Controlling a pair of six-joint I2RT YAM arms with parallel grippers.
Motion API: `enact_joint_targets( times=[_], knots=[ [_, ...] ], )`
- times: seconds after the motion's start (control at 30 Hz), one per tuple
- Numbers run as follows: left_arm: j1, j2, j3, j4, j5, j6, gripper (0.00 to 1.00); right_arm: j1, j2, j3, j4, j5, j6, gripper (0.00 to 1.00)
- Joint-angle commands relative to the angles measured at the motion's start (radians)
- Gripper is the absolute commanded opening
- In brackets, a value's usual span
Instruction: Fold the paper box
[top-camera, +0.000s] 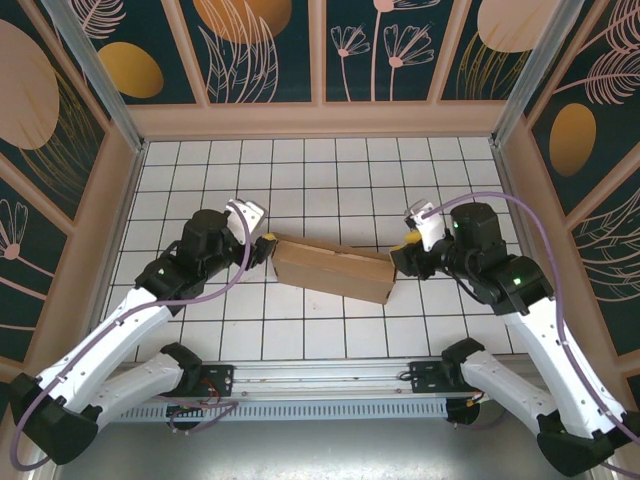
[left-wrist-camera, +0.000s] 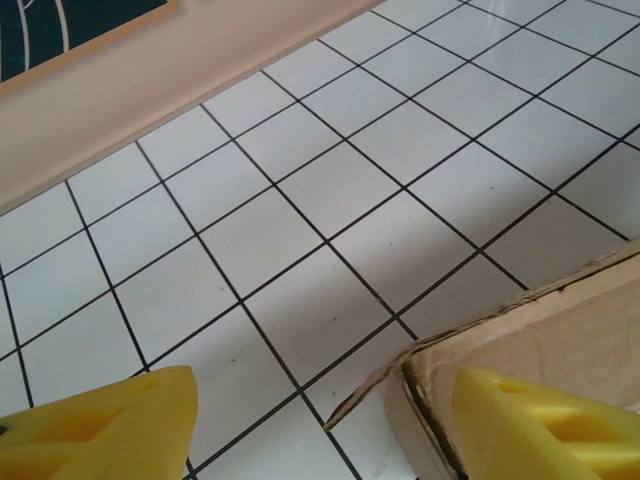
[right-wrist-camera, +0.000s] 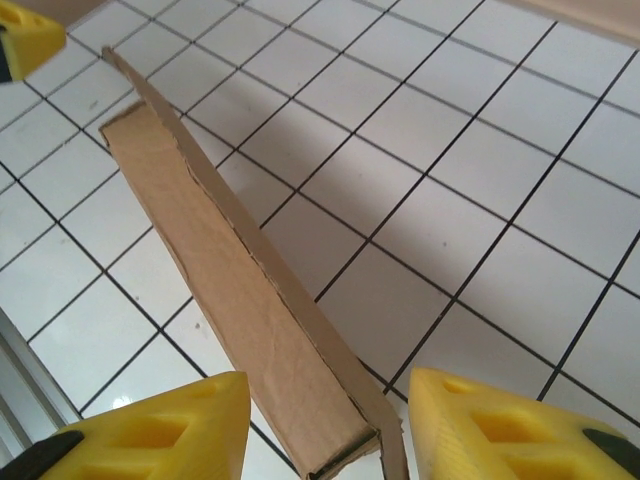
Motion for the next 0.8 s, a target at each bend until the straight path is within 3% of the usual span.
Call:
enact_joint_targets(
  times=[0.0, 0.33, 0.77],
  knots=[
    [0.008, -0.034, -0.032, 0.034, 0.034, 0.041, 0.68, 0.026, 0.004, -0.028, -0.056, 0.06, -0.058, 0.47],
    [0.007, 0.007, -0.052, 0.083, 0.012, 0.047, 0.61, 0.048, -0.056, -0.189, -0.049, 0.196, -0.103, 0.49],
    [0.007, 0.017, -0.092, 0.157, 0.02, 0.018, 0.5, 0.049, 0.019, -0.156, -0.051, 0.221, -0.094, 0.31]
  ],
)
